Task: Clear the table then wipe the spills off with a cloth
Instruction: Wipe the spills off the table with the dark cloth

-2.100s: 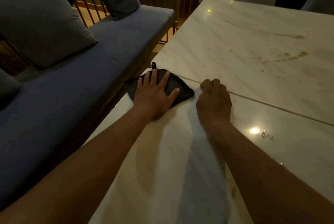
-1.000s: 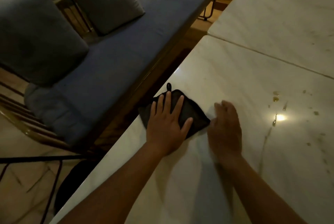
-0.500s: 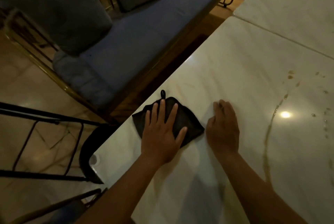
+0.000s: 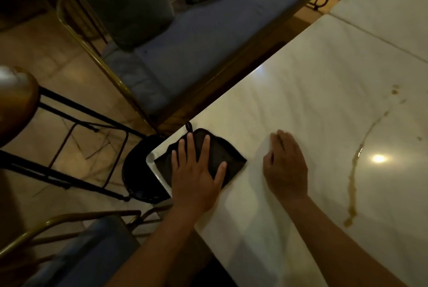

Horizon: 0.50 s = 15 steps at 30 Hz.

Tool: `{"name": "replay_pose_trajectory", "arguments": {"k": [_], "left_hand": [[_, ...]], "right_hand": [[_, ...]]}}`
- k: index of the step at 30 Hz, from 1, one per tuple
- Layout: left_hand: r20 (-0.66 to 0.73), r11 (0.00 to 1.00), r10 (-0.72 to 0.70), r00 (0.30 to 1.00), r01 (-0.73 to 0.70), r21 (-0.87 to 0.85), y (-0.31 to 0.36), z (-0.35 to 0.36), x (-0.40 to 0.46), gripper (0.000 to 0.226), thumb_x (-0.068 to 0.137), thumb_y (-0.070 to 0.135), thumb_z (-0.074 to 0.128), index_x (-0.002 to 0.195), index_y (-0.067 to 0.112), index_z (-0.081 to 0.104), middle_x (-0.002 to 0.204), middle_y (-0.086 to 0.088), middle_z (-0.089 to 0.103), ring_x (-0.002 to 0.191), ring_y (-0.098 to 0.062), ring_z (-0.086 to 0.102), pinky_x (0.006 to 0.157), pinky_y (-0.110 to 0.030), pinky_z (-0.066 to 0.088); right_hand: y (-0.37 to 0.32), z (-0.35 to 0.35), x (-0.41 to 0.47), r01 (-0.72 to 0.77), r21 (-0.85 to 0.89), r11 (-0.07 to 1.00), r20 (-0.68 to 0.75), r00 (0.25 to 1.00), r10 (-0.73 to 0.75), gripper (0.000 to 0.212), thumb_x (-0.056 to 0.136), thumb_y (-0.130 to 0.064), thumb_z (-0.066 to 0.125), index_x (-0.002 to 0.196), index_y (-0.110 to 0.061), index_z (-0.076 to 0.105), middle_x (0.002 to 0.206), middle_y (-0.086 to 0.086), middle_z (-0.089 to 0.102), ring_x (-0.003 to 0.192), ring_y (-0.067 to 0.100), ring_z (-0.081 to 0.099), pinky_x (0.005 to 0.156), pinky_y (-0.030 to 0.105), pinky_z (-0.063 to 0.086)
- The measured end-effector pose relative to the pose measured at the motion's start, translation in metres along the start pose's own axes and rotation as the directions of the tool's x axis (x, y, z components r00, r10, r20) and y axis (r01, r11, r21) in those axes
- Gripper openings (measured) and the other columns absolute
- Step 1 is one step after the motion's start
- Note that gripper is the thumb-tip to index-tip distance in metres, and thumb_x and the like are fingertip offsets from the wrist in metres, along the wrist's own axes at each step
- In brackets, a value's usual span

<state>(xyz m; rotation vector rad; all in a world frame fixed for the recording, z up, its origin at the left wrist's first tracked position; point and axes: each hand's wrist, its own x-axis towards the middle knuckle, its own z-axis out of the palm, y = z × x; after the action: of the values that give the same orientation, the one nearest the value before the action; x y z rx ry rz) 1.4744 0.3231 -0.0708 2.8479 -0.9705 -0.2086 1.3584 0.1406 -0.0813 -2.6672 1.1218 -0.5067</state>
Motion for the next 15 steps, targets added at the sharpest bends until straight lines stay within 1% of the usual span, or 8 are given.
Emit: {"name": "replay_pose_trajectory", "arguments": {"k": [3, 5, 7, 9, 12, 14, 15], "left_hand": [[-0.007, 0.998, -0.054, 0.999, 0.054, 0.007, -0.008, -0.005, 0.028, 0.080, 0.095, 0.071, 0.013, 0.163, 0.030, 0.008, 0.169, -0.015, 0.004, 0.155, -0.036, 0.003, 0.125, -0.053, 0.003], [0.005, 0.994, -0.111, 0.994, 0.111, -0.004, -0.009, -0.007, 0.043, 0.081, 0.094, 0.071, 0.012, 0.163, 0.029, 0.006, 0.169, -0.018, 0.005, 0.155, -0.037, 0.003, 0.125, -0.054, 0.002], [0.003, 0.992, -0.126, 0.992, 0.126, 0.004, -0.005, -0.004, 0.033, 0.081, 0.095, 0.069, 0.012, 0.163, 0.026, 0.005, 0.168, -0.020, 0.004, 0.155, -0.038, 0.002, 0.125, -0.054, 0.002], [-0.019, 0.997, -0.074, 0.997, 0.074, 0.006, 0.009, 0.004, -0.003, 0.081, 0.096, 0.068, 0.016, 0.163, 0.025, 0.006, 0.168, -0.020, 0.004, 0.155, -0.039, 0.002, 0.125, -0.055, 0.003], [-0.015, 0.998, 0.061, 0.998, -0.061, -0.014, 0.042, 0.014, -0.082, 0.080, 0.096, 0.068, 0.020, 0.163, 0.029, 0.002, 0.169, -0.017, -0.003, 0.156, -0.036, -0.004, 0.125, -0.054, 0.003], [0.009, 0.991, 0.133, 0.991, -0.133, -0.016, 0.061, 0.022, -0.130, 0.079, 0.097, 0.068, 0.023, 0.163, 0.031, 0.001, 0.169, -0.015, -0.006, 0.156, -0.035, -0.007, 0.125, -0.054, 0.003], [0.016, 0.986, 0.164, 0.986, -0.164, -0.013, 0.067, 0.025, -0.145, 0.079, 0.097, 0.068, 0.025, 0.163, 0.031, 0.002, 0.170, -0.015, -0.005, 0.156, -0.035, -0.007, 0.125, -0.054, 0.003]], "right_hand": [[-0.008, -0.008, -0.032, 0.075, 0.024, 0.997, 0.029, 0.997, -0.076, 0.052, 0.091, -0.020, 0.036, 0.133, 0.000, 0.059, 0.137, 0.019, 0.057, 0.130, 0.034, 0.050, 0.110, 0.045, 0.043], [-0.005, -0.012, -0.046, 0.100, 0.037, 0.994, 0.040, 0.994, -0.101, 0.053, 0.090, -0.022, 0.036, 0.133, -0.001, 0.059, 0.138, 0.018, 0.056, 0.131, 0.033, 0.049, 0.111, 0.043, 0.041], [0.001, -0.016, -0.058, 0.108, 0.041, 0.993, 0.062, 0.992, -0.110, 0.052, 0.090, -0.021, 0.037, 0.134, -0.002, 0.058, 0.140, 0.016, 0.055, 0.133, 0.033, 0.048, 0.112, 0.042, 0.039], [0.007, -0.020, -0.070, 0.111, 0.058, 0.992, 0.095, 0.989, -0.116, 0.051, 0.091, -0.020, 0.039, 0.135, -0.003, 0.057, 0.141, 0.016, 0.054, 0.135, 0.032, 0.047, 0.113, 0.042, 0.039], [0.018, -0.036, -0.092, 0.123, 0.096, 0.988, 0.130, 0.982, -0.135, 0.052, 0.092, -0.022, 0.033, 0.132, -0.004, 0.060, 0.140, 0.015, 0.056, 0.135, 0.033, 0.047, 0.111, 0.046, 0.041], [0.032, -0.052, -0.116, 0.142, 0.038, 0.989, 0.126, 0.981, -0.146, 0.052, 0.092, -0.022, 0.031, 0.131, -0.006, 0.061, 0.139, 0.014, 0.056, 0.136, 0.033, 0.045, 0.112, 0.051, 0.038], [0.040, -0.062, -0.130, 0.129, 0.003, 0.992, 0.118, 0.985, -0.128, 0.051, 0.091, -0.021, 0.033, 0.132, -0.008, 0.060, 0.139, 0.012, 0.056, 0.137, 0.032, 0.044, 0.113, 0.052, 0.035]]}}
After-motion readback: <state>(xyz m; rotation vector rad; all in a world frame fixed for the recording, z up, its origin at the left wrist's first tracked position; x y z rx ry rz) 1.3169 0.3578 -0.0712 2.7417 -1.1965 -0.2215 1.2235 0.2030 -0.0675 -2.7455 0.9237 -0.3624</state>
